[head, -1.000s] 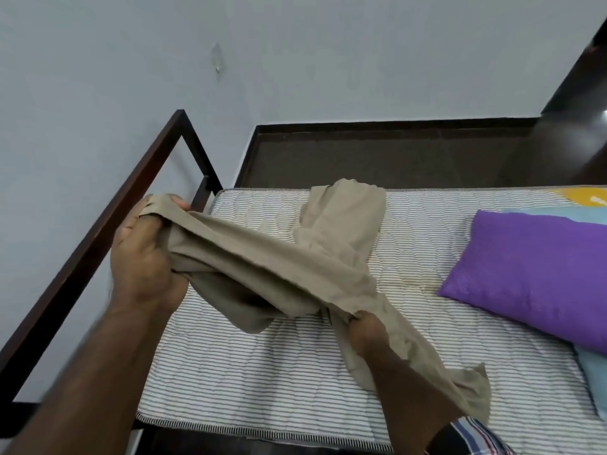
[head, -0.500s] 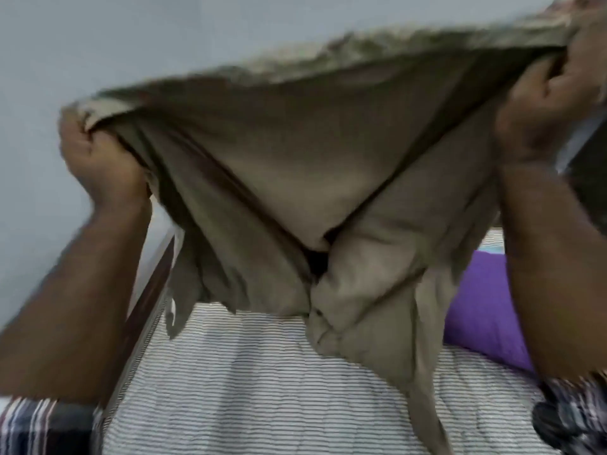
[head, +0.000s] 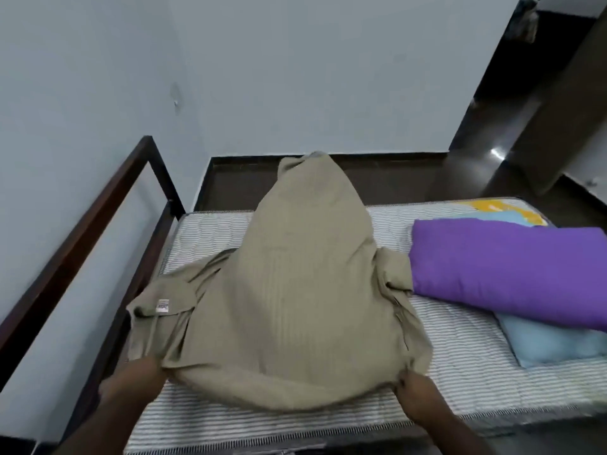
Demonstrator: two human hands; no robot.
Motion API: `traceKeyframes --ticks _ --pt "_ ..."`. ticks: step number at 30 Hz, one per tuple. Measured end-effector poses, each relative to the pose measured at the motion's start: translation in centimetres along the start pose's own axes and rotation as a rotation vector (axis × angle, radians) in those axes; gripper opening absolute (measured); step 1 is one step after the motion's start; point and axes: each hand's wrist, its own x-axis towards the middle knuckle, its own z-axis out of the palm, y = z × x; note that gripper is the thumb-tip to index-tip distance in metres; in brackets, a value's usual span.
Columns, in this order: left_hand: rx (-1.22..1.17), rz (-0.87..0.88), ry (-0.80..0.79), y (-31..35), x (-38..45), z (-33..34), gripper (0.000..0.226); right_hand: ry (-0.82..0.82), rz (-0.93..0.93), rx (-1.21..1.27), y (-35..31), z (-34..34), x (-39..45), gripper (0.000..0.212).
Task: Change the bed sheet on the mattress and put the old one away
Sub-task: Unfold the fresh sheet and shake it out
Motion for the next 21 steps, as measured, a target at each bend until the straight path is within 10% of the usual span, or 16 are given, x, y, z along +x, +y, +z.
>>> traceKeyframes --ticks 5,12,18,21 --pt "-0.291 0.005 -0.056 -0.7 -2.5 1.5 0.095 0.100 -0.051 0.111 -5.1 -3.4 -1.7 0.014" --pt "-0.324 0.564 -0.277 23.7 -7.3 -4.2 0.112 0.201 -0.311 0.260 -12.1 -5.6 -3.2 0.018" --pt "-0.553 0.792 -0.092 33.3 -9.7 -9.5 0.026 0.431 -0.459 0.401 -14.5 -11.4 -3.1 0.022" --pt "-0.472 0.778 -0.107 33.0 -9.7 -11.1 0.019 0.306 -0.454 0.484 -12.7 -12.6 -1.7 0.023"
